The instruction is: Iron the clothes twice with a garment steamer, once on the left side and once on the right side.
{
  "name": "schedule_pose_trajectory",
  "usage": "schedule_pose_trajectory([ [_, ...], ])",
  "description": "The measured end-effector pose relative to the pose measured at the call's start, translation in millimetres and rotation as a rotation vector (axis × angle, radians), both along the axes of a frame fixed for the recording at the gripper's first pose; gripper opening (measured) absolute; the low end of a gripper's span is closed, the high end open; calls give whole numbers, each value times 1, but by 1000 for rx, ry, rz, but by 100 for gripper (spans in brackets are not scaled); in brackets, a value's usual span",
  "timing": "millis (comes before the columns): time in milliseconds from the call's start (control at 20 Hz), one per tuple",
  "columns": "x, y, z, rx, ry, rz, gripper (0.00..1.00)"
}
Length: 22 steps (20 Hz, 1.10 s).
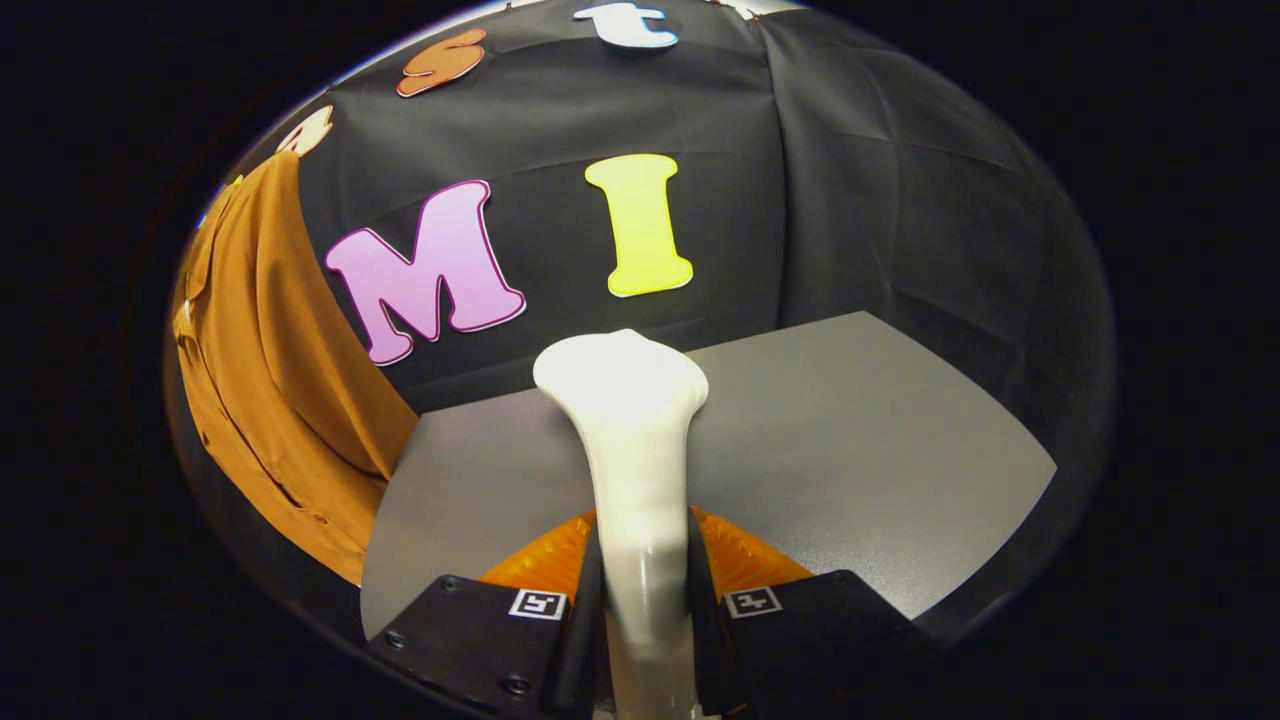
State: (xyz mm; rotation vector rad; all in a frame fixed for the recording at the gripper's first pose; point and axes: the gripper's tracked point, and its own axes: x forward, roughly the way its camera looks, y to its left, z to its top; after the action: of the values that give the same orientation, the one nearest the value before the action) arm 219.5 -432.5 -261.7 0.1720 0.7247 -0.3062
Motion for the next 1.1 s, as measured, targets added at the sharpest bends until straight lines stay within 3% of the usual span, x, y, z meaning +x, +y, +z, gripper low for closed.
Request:
schedule_pose_trajectory([
  [200, -4, 14, 40, 49, -135, 24, 42],
  [500, -16, 43, 88, 19, -272, 60, 42],
  [800, -20, 118, 130, -29, -367, 148, 42],
  [1100, -13, 205, 150, -61, -436, 180, 42],
])
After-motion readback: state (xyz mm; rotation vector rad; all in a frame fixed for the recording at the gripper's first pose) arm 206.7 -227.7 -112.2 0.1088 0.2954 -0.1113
